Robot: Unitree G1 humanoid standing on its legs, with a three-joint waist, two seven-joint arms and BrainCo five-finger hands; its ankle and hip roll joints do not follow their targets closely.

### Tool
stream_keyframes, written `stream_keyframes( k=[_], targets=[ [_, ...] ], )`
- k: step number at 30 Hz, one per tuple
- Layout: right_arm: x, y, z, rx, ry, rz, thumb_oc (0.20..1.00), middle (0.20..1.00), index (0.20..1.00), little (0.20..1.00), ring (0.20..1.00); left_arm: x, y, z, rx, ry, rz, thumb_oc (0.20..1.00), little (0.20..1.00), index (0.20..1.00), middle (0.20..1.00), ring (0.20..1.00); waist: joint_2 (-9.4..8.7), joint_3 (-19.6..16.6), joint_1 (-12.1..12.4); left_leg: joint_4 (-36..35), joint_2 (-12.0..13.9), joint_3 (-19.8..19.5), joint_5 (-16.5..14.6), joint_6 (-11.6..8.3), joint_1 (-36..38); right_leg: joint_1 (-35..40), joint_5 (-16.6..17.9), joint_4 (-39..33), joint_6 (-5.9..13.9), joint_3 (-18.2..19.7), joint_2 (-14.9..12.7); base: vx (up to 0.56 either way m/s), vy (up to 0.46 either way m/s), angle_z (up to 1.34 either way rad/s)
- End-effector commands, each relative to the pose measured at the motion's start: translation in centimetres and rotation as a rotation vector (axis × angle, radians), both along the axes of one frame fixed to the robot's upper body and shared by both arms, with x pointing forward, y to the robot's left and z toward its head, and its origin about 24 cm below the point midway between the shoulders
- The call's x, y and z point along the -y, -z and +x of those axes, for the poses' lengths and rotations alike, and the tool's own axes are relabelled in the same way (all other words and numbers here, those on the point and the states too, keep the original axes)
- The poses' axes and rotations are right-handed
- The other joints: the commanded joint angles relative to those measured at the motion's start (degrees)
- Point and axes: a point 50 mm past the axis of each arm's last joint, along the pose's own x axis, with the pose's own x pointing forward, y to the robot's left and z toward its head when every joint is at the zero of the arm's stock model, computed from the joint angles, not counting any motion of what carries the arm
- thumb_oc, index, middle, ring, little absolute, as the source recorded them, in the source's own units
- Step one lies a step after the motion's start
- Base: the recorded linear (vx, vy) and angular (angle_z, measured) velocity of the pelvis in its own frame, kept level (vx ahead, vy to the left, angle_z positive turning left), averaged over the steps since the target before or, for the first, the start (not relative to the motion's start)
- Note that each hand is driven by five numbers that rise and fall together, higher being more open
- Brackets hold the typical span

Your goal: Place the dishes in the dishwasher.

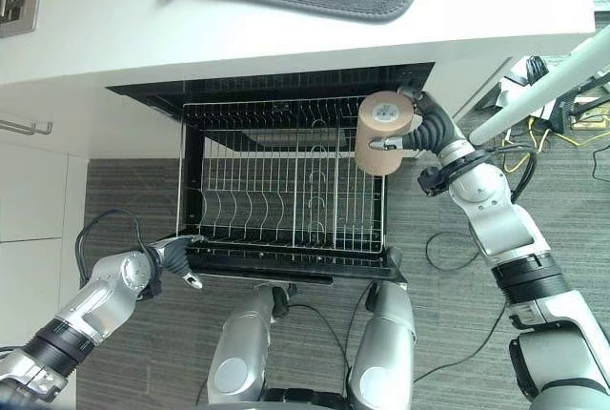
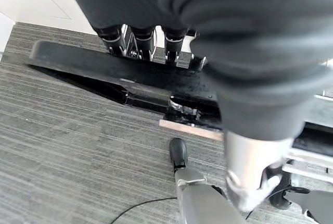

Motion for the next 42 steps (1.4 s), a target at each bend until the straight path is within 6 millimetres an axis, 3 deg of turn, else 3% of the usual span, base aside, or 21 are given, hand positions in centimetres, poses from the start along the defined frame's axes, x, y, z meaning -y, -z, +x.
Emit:
stream_keyframes(
  k=[1, 2, 6, 11, 21, 33, 36, 37, 38, 39, 40, 42],
  targets=[
    [-0.8, -2.9, 0.6, 0.112, -0.029, 0.023, 0.200, 0.200, 0.200, 0.200, 0.200, -4.6, 6.4, -7.0, -0.372, -0.148, 0.084, 1.000, 1.000, 1.000, 1.000, 1.000, -2.58, -0.39, 3.00, 3.14, 1.12, -4.19, -6.56, 0.02, -0.87, 1.79, -8.62, 2.74, 2.30, -1.15, -3.30, 0.00, 0.022, 0.08],
    [-0.6, -2.6, 0.9, 0.091, -0.015, 0.026, 0.200, 0.200, 0.200, 0.200, 0.200, -4.5, 6.2, -6.8, -0.350, -0.143, 0.074, 1.000, 1.000, 1.000, 1.000, 1.000, -2.34, -0.31, 3.30, 3.06, 1.03, -3.83, -5.41, 0.48, -1.54, 1.21, -7.51, 2.57, 1.71, -1.68, -3.46, 0.08, 0.009, 0.11],
    [-0.4, -1.7, 1.7, 0.024, 0.012, 0.043, 0.200, 0.200, 0.200, 0.200, 0.200, -3.8, 5.1, -5.7, -0.241, -0.142, 0.004, 1.000, 1.000, 1.000, 1.000, 1.000, -1.71, -0.35, 4.21, 3.32, 0.46, -4.64, -6.41, 0.23, -1.33, 1.29, -8.87, 3.59, 1.98, -1.46, -3.84, 0.03, 0.010, 0.09],
    [-1.1, 0.0, 2.1, -0.032, 0.030, 0.055, 0.200, 0.200, 0.200, 0.200, 0.200, -2.4, 2.8, -4.2, -0.093, -0.134, -0.128, 1.000, 1.000, 1.000, 1.000, 1.000, -0.96, -0.31, 4.96, 2.93, -0.04, -4.49, -4.83, 0.96, -2.10, 0.50, -7.65, 3.72, 1.11, -2.05, -4.01, -0.03, 0.019, 0.08],
    [0.2, 3.0, 3.5, -0.158, 0.153, 0.082, 0.200, 0.200, 0.200, 0.200, 0.200, -1.8, 1.2, -3.1, -0.041, -0.101, -0.171, 1.000, 1.000, 1.000, 1.000, 1.000, 0.02, -0.31, 6.46, 3.07, -0.44, -4.88, -4.60, 1.03, -2.76, -0.04, -7.58, 4.48, 1.07, -2.61, -4.64, 0.00, -0.002, 0.05],
    [4.4, 6.3, 3.3, -0.336, 0.357, 0.083, 0.200, 0.200, 0.200, 0.200, 0.200, -2.5, 0.2, -2.3, -0.027, -0.103, -0.160, 1.000, 1.000, 1.000, 1.000, 1.000, -0.41, -0.31, 7.29, 3.78, 0.18, -5.28, -4.57, 1.00, -3.94, -0.49, -7.31, 5.01, 1.11, -3.17, -4.80, -0.01, -0.021, 0.03],
    [5.5, 8.2, 2.8, -0.458, 0.438, 0.086, 0.200, 0.200, 0.200, 0.200, 0.200, -2.8, -0.2, -1.9, -0.020, -0.102, -0.150, 1.000, 1.000, 1.000, 1.000, 1.000, -0.80, -0.31, 7.51, 4.36, 0.25, -5.84, -5.85, 0.48, -3.63, -0.09, -8.48, 5.58, 1.67, -2.77, -4.76, 0.01, -0.059, 0.04],
    [6.0, 8.7, 2.6, -0.482, 0.477, 0.080, 0.307, 0.307, 0.307, 0.307, 0.307, -2.8, -0.5, -1.8, -0.015, -0.100, -0.147, 1.000, 1.000, 1.000, 1.000, 1.000, -0.71, -0.31, 7.63, 4.16, 0.40, -5.58, -4.62, 0.99, -4.45, -0.83, -7.21, 5.31, 1.09, -3.31, -4.82, 0.00, -0.048, 0.04],
    [6.3, 8.8, 2.5, -0.490, 0.508, 0.076, 0.705, 0.705, 0.705, 0.705, 0.705, -2.8, -0.6, -1.7, -0.014, -0.099, -0.145, 1.000, 1.000, 1.000, 1.000, 1.000, -0.70, -0.31, 7.69, 4.21, 0.43, -5.61, -4.61, 1.01, -4.51, -0.89, -7.20, 5.39, 1.10, -3.32, -4.87, -0.08, -0.031, 0.02],
    [6.7, 9.1, 2.4, -0.500, 0.542, 0.072, 1.000, 1.000, 1.000, 1.000, 1.000, -2.8, -0.7, -1.6, -0.013, -0.098, -0.144, 1.000, 1.000, 1.000, 1.000, 1.000, -0.68, -0.31, 7.73, 4.22, 0.47, -5.63, -4.60, 1.05, -4.52, -0.91, -7.19, 5.46, 1.12, -3.31, -4.84, 0.07, -0.037, 0.03],
    [6.9, 9.1, 2.4, -0.494, 0.567, 0.065, 1.000, 1.000, 1.000, 1.000, 1.000, -2.8, -0.8, -1.5, -0.015, -0.096, -0.144, 1.000, 1.000, 1.000, 1.000, 1.000, -0.68, -0.31, 7.75, 4.46, 0.39, -5.99, -5.83, 0.64, -3.82, -0.35, -8.42, 5.94, 1.75, -2.81, -4.88, -0.01, -0.024, 0.04],
    [6.9, 8.7, 2.7, -0.479, 0.598, 0.060, 1.000, 1.000, 1.000, 1.000, 1.000, -2.7, -0.9, -1.3, -0.012, -0.092, -0.145, 1.000, 1.000, 1.000, 1.000, 1.000, -0.41, -0.31, 7.87, 3.98, 0.49, -5.71, -4.35, 1.06, -4.56, -0.91, -7.04, 5.31, 1.19, -3.28, -4.75, -0.04, -0.003, 0.05]
  ],
)
